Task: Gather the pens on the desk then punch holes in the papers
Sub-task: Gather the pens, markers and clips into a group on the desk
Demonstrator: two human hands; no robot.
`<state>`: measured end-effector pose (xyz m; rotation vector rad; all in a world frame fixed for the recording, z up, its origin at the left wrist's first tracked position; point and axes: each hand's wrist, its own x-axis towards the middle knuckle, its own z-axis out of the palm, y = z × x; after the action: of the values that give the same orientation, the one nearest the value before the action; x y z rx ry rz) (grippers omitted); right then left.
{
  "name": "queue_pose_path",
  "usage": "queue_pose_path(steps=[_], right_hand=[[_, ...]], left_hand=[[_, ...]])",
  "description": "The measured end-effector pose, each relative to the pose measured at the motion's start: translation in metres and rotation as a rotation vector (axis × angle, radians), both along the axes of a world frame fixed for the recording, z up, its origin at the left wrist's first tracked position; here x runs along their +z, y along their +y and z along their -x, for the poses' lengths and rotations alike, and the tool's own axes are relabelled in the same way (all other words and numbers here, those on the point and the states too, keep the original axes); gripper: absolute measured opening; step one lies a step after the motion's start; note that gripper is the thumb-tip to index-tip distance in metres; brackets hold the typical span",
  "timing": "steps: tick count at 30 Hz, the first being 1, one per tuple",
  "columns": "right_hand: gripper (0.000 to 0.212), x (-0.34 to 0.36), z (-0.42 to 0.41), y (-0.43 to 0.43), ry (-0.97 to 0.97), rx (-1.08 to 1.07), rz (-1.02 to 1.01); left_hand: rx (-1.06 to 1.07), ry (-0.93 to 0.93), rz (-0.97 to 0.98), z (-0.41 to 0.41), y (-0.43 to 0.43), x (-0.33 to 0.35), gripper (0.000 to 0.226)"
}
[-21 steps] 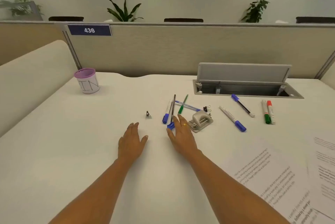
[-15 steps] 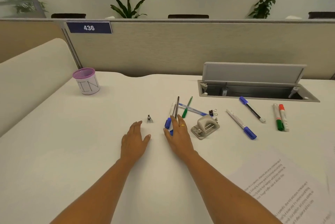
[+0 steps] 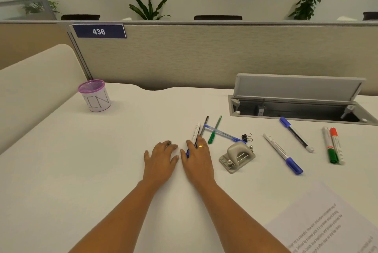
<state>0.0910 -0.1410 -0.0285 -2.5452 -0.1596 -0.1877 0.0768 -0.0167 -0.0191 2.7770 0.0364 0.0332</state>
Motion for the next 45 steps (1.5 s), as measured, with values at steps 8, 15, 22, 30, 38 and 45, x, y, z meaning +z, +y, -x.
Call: queue_pose_path(steps=[8,15,22,30,38,45], right_hand=[[0.041,0.000,0.011,0.009,0.007,0.058,-0.038],[0.042,0.003,0.029,0.058,0.012,0.140,-0.045],[0.041,0.003,0.051,0.150,-0.009,0.256,-0.015],[0.042,0.001,0.069,0.249,-0.020,0.385,-0.037],[0.042,0.007,0.077,0.301,-0.027,0.462,-0.139],[0.035,0.018,0.064,0.282,0.112,0.292,-0.676]], left_hand=[[0.078,-0.075,0.007,0.024,0.015,-0.003,0.041],[0.170,-0.089,0.007,0.054,0.083,-0.007,0.045],[0.215,-0.106,-0.048,0.088,0.171,-0.008,0.045],[0.384,-0.162,-0.039,0.110,0.253,-0.003,0.044],[0.450,-0.215,0.109,0.112,0.267,0.002,0.039],[0.438,-0.331,0.041,0.115,0.258,0.008,0.033]])
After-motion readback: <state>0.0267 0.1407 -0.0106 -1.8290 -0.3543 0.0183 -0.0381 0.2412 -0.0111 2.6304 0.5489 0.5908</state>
